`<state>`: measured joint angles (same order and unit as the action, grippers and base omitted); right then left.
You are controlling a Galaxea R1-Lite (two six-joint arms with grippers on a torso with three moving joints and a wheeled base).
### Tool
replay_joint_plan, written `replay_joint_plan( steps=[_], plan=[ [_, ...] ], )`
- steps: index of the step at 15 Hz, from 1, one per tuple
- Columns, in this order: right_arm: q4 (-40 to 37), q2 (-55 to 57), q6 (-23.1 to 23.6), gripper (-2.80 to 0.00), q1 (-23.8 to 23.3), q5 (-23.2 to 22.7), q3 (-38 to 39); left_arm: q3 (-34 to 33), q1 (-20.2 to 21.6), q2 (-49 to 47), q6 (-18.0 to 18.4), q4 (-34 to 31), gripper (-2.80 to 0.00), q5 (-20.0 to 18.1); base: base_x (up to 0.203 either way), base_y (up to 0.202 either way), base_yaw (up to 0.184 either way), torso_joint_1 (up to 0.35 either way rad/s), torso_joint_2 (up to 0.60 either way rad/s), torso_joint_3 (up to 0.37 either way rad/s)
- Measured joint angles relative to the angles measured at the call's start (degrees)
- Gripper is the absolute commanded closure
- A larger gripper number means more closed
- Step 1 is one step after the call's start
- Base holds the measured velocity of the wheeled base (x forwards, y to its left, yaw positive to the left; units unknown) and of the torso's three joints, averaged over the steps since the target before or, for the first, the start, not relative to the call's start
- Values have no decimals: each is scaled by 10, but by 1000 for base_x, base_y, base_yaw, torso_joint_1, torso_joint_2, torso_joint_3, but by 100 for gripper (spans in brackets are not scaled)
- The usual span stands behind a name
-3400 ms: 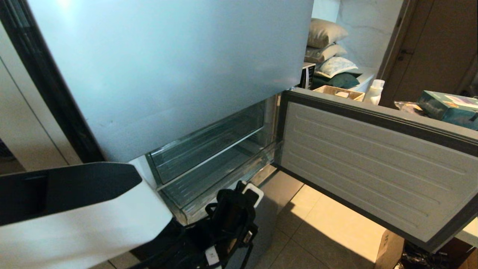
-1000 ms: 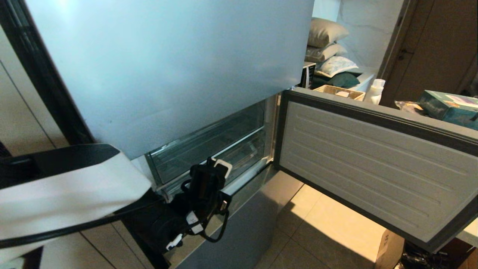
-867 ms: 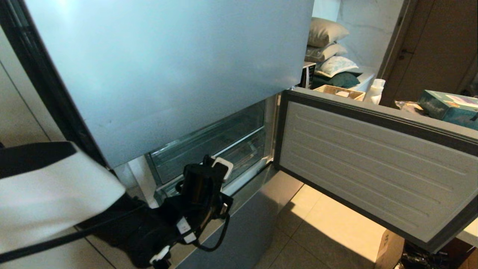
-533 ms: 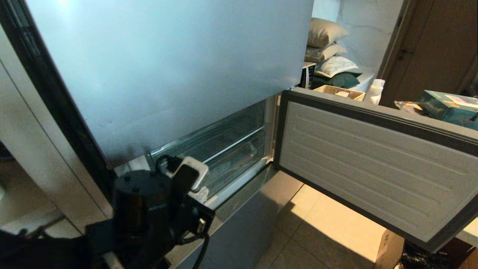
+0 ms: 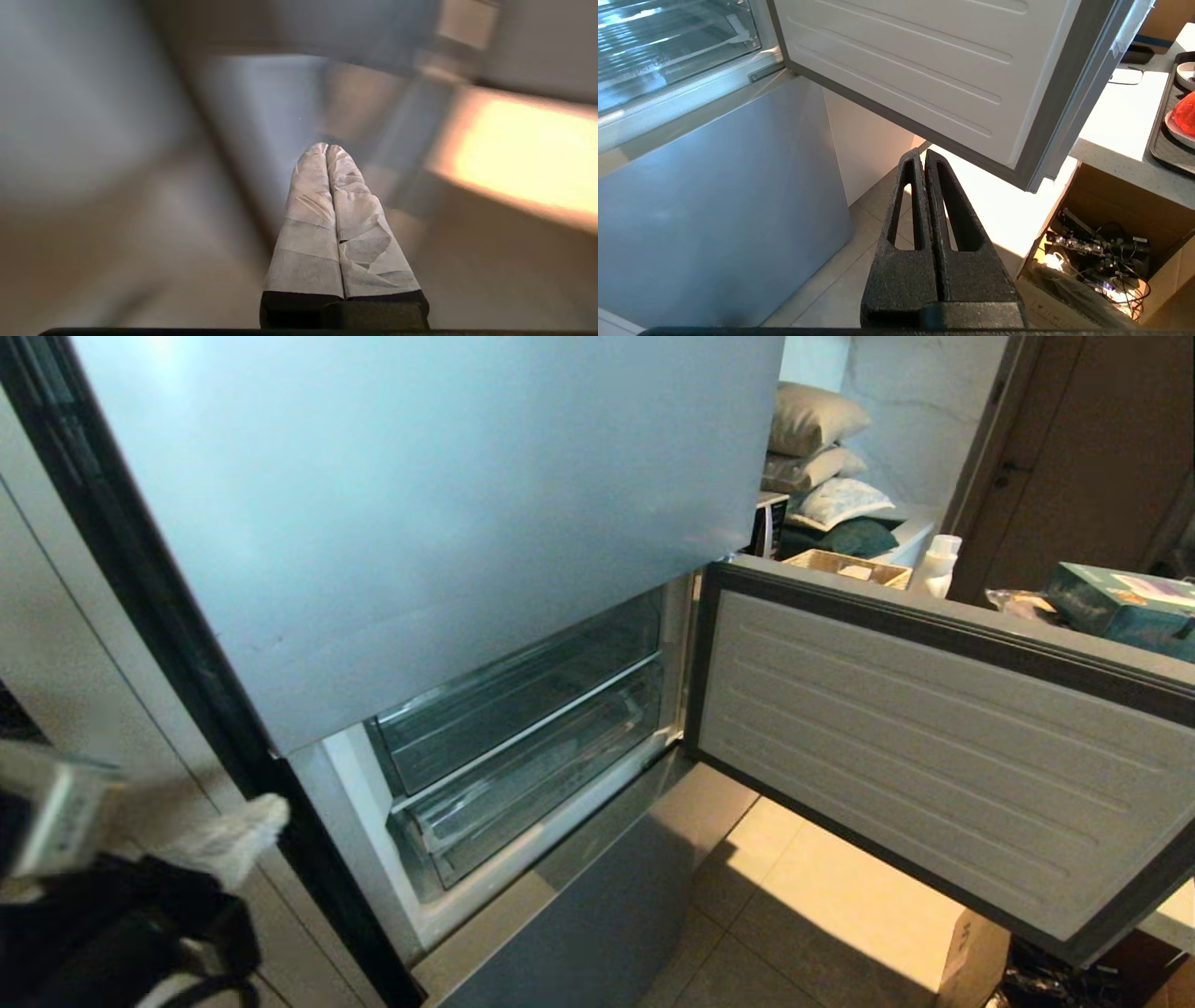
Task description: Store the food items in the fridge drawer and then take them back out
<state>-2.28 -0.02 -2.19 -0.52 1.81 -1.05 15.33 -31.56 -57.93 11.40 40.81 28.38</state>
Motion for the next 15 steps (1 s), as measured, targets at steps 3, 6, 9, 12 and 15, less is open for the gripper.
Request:
replay_joint_plan(
  steps=[3, 6, 9, 12, 15],
  plan=[
    [-1, 0, 1, 0, 0, 0, 0, -20, 203, 152, 2, -65, 0, -4, 0, 0, 0, 0, 0, 0],
    [-2, 0, 1, 0, 0, 0, -1, -49, 345, 308, 8, -192, 0, -72, 0, 0, 0, 0, 0, 0],
    [-2, 0, 1, 0, 0, -1, -1, -124, 390, 387, 11, -312, 0, -242, 0, 0, 0, 0, 0, 0],
    [-1, 0, 0, 0, 0, -1, -1, -142, 424, 401, 14, -416, 0, -318, 0, 0, 0, 0, 0, 0],
    [-1, 0, 0, 0, 0, -1, -1, -140, 436, 383, 30, -429, 0, -326, 0, 0, 0, 0, 0, 0]
  ],
)
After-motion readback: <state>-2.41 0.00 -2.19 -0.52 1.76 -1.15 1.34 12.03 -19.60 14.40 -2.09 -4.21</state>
